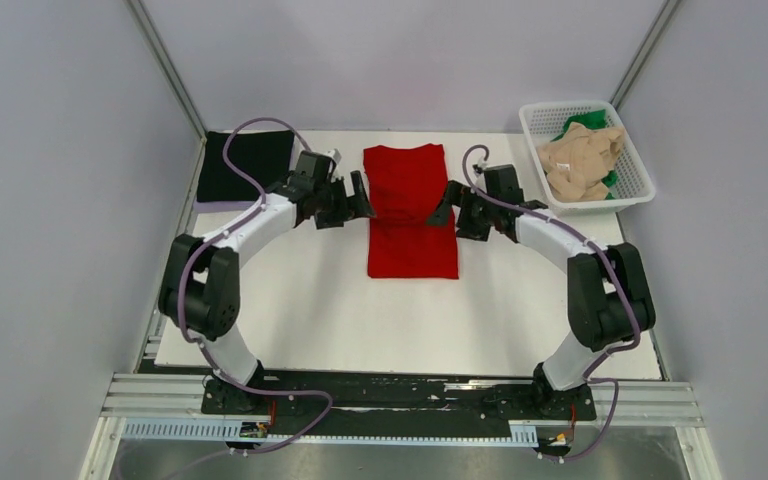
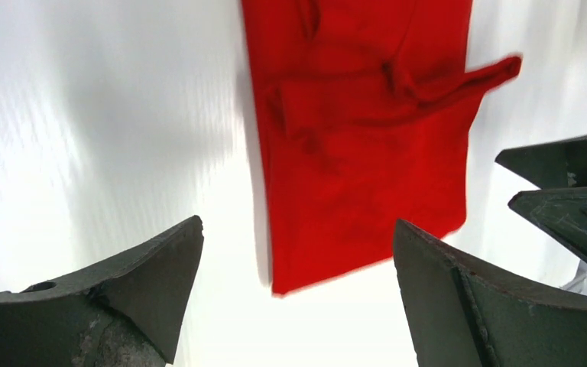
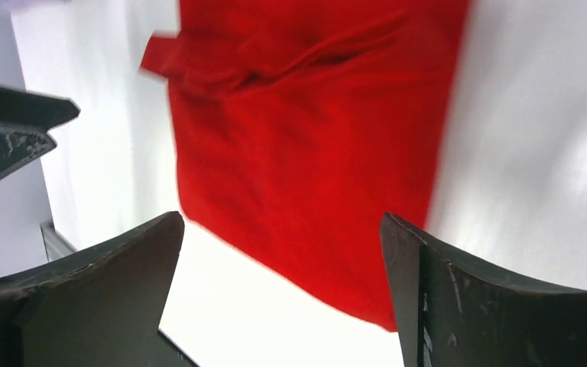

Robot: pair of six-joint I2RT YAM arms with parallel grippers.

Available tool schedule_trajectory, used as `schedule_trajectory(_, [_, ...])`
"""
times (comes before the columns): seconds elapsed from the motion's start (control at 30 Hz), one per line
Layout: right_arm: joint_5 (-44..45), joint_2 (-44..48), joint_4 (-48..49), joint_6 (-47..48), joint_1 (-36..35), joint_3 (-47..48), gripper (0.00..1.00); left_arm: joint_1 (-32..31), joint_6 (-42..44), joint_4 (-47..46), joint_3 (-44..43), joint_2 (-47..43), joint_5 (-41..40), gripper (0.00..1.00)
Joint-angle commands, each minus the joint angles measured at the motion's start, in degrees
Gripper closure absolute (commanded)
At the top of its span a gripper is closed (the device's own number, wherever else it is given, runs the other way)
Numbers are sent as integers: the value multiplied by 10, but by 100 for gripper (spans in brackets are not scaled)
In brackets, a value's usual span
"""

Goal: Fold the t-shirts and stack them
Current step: Fold the folded rectangular tshirt in 1/3 of the way, then grab one side of the 2/3 rectangular tshirt with both arms

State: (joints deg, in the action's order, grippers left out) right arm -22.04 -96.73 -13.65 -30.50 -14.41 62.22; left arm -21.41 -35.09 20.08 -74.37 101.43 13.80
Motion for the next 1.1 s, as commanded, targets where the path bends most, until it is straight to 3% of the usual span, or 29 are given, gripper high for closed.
schedule_trajectory(0.0, [-48, 33, 46, 48, -65, -23, 0, 0, -13, 12, 104, -107, -17, 0])
schedule_trajectory(0.27, [-31, -111, 92, 46, -116, 88, 0, 0, -29, 28, 233, -240, -17, 0])
schedule_trajectory(0.47, [29, -246, 100, 32, -105, 284, 0, 0, -47, 17, 274, -263, -10, 0])
schedule_trajectory(0.57, [24, -257, 82, 11, -88, 332, 0, -1, -52, 7, 276, -256, -4, 0])
schedule_trajectory(0.77, [74, -118, 82, 6, -80, 198, 0, -2, -52, -47, 268, -199, 28, 1])
schedule_trajectory(0.93, [111, 37, 72, -51, -42, -7, 0, -21, -50, -67, 233, -131, 42, 12])
schedule_trajectory(1.07, [101, 129, 51, -64, 0, -118, 0, -49, -52, -75, 208, -74, 49, 22])
